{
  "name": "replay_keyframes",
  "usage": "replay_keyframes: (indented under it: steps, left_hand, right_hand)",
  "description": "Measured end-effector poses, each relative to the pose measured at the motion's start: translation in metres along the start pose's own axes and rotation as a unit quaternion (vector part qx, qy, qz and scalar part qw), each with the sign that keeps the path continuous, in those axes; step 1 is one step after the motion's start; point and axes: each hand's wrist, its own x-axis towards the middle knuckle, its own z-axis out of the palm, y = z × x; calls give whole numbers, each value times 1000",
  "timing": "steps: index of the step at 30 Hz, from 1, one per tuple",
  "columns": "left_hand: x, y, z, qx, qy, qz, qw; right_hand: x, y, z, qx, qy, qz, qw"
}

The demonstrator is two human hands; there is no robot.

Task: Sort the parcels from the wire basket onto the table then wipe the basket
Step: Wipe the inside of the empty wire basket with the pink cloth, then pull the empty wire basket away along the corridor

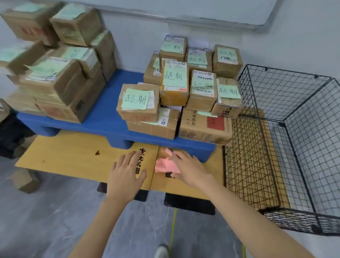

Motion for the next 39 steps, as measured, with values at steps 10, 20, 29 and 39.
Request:
replay_keyframes:
  steps: [10, 20, 29, 39]
  left_hand:
    - [35, 75, -25, 47, 60, 121, 990]
    - [48, 212, -37, -12, 115, 196, 974]
    - [55, 313, -18, -68, 68, 165, 982]
    - [70, 353, 9, -122, 6, 87, 989]
  right_hand:
    - [-72, 22, -103, -115, 237, 30, 964]
    - [-207, 168, -152, -129, 325, 223, 910]
    - [-297, 310, -137, -91, 250, 353, 897]
    - [-304, 387, -113, 40, 210, 301, 929]
